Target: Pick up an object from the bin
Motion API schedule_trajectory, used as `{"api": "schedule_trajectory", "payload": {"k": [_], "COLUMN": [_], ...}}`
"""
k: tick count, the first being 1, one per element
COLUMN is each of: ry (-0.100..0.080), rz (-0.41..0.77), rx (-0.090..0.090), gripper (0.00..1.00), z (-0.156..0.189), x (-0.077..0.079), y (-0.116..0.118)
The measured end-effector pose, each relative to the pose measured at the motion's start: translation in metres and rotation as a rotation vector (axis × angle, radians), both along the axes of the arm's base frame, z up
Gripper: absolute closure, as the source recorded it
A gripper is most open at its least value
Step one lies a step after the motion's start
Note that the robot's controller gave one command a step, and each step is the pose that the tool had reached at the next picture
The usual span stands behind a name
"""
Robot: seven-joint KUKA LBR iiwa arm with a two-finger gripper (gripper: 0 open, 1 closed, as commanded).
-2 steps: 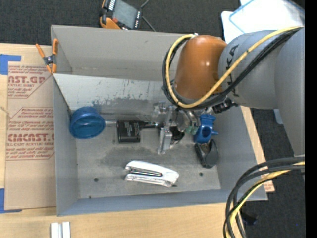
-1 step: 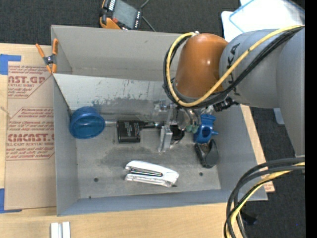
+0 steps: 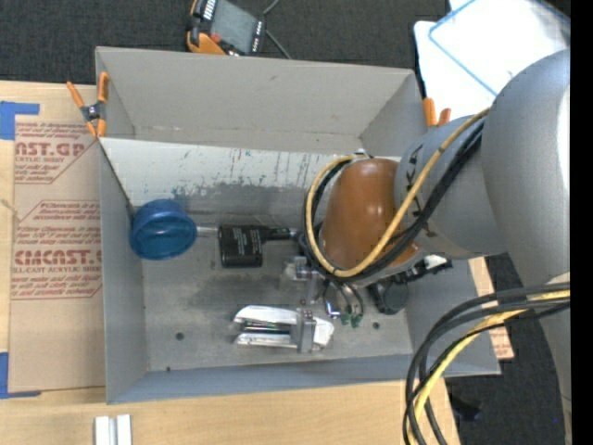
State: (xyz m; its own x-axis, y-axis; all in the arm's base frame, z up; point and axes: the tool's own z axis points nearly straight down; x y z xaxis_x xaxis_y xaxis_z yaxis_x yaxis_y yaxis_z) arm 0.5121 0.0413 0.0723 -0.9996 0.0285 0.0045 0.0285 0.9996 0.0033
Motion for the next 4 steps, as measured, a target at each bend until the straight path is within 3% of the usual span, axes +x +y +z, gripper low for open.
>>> {"api": "schedule_trajectory", "payload": {"k": [1, 2, 3, 4], "ry": [-0.022, -0.002, -0.025, -0.013], "rz": [0.059, -0.137, -0.094, -0.147], "rx": [-0.001, -0.001, 0.002, 0.002], "gripper": [0.0, 0.0, 0.0, 1.0], "z": [0.053, 0.026, -0.002, -0.002], "x": [-0.003, -0.032, -0.028, -0.03], "y": [0.016, 0.021, 0.053, 0.042]}}
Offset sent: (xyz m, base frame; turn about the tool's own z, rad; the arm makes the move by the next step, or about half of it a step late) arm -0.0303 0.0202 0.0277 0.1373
